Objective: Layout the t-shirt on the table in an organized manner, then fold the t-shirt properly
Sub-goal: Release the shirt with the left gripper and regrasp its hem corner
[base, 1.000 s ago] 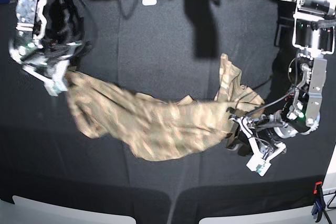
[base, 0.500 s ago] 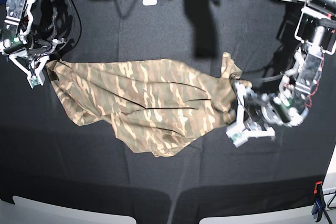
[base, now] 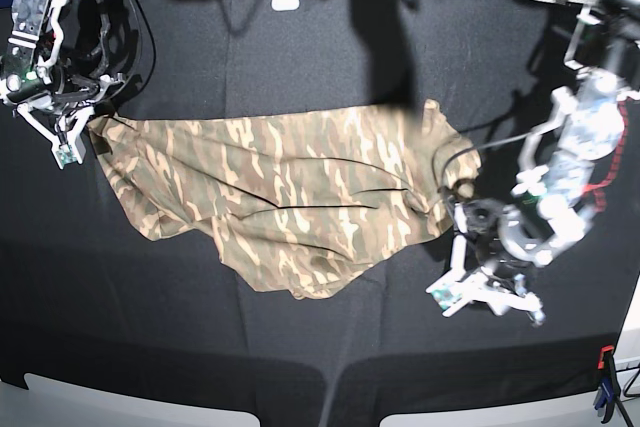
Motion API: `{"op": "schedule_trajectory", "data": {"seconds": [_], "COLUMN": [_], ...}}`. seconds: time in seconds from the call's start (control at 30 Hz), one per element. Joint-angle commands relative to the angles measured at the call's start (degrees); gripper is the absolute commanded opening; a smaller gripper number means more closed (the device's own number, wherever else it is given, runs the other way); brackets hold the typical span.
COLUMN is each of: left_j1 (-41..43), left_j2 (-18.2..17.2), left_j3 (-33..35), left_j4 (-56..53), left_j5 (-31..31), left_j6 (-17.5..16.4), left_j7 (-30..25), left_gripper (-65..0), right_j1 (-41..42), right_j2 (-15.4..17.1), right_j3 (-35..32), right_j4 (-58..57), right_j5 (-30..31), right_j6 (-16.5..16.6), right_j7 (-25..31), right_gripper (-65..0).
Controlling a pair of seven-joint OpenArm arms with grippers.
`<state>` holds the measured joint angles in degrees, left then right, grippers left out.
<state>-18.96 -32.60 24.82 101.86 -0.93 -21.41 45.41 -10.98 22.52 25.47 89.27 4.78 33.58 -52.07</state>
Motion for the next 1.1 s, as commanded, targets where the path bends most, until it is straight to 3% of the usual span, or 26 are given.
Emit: {"op": "schedule_trajectory", "data": {"seconds": [0.0,0.1,0.23,0.4,0.47,0.7,0.83,1.07], "left_j1": [-0.2,3.6,11.1,21.9,25.6,33.9,35.6,37.5], "left_j2": [-1.8,-6.1,-11.4,-14.5,-14.7,-14.7,-14.6,-10.6], "left_j3": [-0.4,-0.4,-0.4,-0.4,-0.4,-0.4,-0.3,-0.3], "left_j4": [2.4,7.7,13.2,14.9,14.9,14.9,14.8,14.8], "left_j5": [-0.4,-4.2,-11.8,-11.9,-9.7,-2.8,6.8,11.7], "left_j6": [0.2,-0.1,-3.7,-4.0,-3.9,-3.8,3.1,3.0], "left_j7": [0.7,4.5,5.7,-4.7,-8.3,-11.1,-19.0,-18.9], "left_gripper": [-43.5,-43.5,-43.5,-43.4,-43.4,-38.5,-38.5,-38.5], "right_j1": [0.5,0.5,0.5,0.5,0.5,0.5,0.7,0.8], "right_j2": [1.0,1.0,0.9,1.0,1.0,1.0,1.0,1.0], "right_j3": [0.4,0.4,0.4,0.4,0.4,0.4,0.4,0.4], "right_j4": [0.8,0.8,0.8,0.8,0.8,0.8,0.8,0.8], "right_j5": [0.4,0.5,4.2,6.4,6.4,6.4,6.4,6.4], "right_j6": [-0.2,-0.2,-0.2,-0.1,-0.1,-0.1,-0.1,-0.2], "right_j7": [0.7,0.9,0.9,0.9,0.9,1.2,1.4,1.7], "right_gripper": [-65.0,-65.0,-65.0,-65.0,-65.0,-65.0,-65.0,-65.0]}}
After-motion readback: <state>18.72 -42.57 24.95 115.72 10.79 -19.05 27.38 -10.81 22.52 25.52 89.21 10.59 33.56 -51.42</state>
